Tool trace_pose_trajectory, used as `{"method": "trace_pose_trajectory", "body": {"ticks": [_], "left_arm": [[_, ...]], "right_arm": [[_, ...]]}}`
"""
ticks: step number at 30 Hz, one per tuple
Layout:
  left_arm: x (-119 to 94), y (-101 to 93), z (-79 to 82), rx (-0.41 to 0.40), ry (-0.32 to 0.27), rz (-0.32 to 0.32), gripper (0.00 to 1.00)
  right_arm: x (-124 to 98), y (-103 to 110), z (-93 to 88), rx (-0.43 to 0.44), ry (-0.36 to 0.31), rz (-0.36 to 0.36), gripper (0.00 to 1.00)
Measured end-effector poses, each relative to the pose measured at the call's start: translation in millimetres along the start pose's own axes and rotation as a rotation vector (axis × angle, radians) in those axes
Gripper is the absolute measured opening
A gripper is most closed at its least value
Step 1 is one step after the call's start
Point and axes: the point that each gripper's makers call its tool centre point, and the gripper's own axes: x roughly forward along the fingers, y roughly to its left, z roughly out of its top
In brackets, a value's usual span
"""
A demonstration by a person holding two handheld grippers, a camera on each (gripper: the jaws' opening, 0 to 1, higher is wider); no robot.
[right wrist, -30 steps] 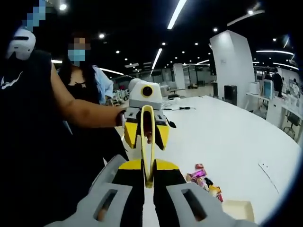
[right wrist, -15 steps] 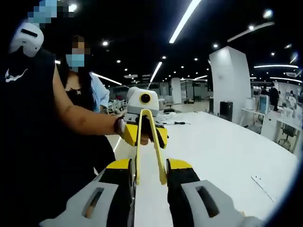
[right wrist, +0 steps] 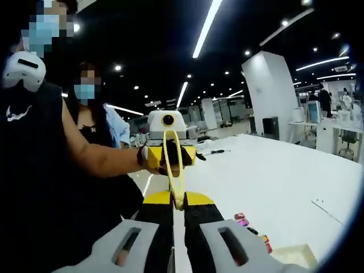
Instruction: Place the target food into the container with the food tongs after gripping and lifting it, then release it inside without dropping or visibly crushing the food.
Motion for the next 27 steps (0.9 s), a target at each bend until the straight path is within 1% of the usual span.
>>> {"method": "trace_pose_trajectory", "body": {"ticks": [1, 3, 4, 6, 7, 9, 10, 12, 14, 16, 17, 18, 19, 22, 25, 26, 27], "left_arm": [[0.4, 0.6, -2.9, 0.006, 0.018, 0.001, 0.17], [3.5, 0.3, -9.3, 0.000, 0.049, 0.001, 0.24], [6.1, -5.6, -16.2, -0.040, 0.082, -0.030, 0.25], [11.0, -6.6, -18.6, -0.028, 0.091, -0.031, 0.26], [12.4, -6.7, -18.7, -0.024, 0.090, -0.026, 0.28], [14.0, -7.7, -18.4, -0.024, 0.087, -0.033, 0.31], [15.3, -7.9, -18.9, -0.022, 0.089, -0.032, 0.31], [17.2, -10.3, -20.6, -0.031, 0.096, -0.048, 0.26], [18.6, -10.6, -21.3, -0.028, 0.092, -0.048, 0.25], [18.8, -10.3, -19.3, -0.015, 0.076, -0.046, 0.18], [19.4, -12.3, -17.2, -0.031, 0.064, -0.052, 0.17], [17.9, -10.7, -17.5, -0.046, 0.069, -0.040, 0.15], [18.4, -13.0, -14.7, -0.039, 0.055, -0.049, 0.14], [17.3, -15.2, -17.6, -0.042, 0.068, -0.046, 0.14], [15.2, -15.4, -15.6, -0.033, 0.057, -0.040, 0.14], [15.0, -16.0, -13.7, -0.016, 0.050, -0.036, 0.16], [14.6, -14.5, -10.1, -0.006, 0.034, -0.024, 0.17]], "right_arm": [[0.0, 1.5, 1.4, -0.002, -0.005, 0.005, 0.03], [1.4, 3.0, 4.4, 0.001, -0.007, 0.009, 0.02], [2.1, 2.1, 3.8, 0.003, 0.002, 0.011, 0.02], [3.1, 3.8, 0.6, 0.005, 0.030, 0.029, 0.02], [3.8, 4.6, -2.0, -0.009, 0.054, 0.026, 0.02], [5.0, 7.2, -2.3, -0.026, 0.068, 0.033, 0.02], [5.4, 7.6, -1.4, -0.024, 0.067, 0.035, 0.02], [5.9, 7.2, 0.1, -0.023, 0.069, 0.035, 0.02], [5.9, 7.4, 1.3, -0.026, 0.066, 0.035, 0.02], [6.3, 8.0, 2.0, -0.024, 0.064, 0.038, 0.02], [6.4, 8.6, 2.2, -0.026, 0.065, 0.040, 0.02], [6.3, 10.7, 2.4, -0.029, 0.065, 0.047, 0.02], [5.9, 10.5, 2.3, -0.028, 0.066, 0.043, 0.02], [7.0, 13.4, 1.4, -0.041, 0.084, 0.054, 0.03], [8.1, 14.2, 3.3, -0.040, 0.077, 0.054, 0.05], [8.2, 13.9, 4.1, -0.039, 0.074, 0.053, 0.08], [7.7, 10.8, 8.6, -0.038, 0.048, 0.033, 0.13]]}}
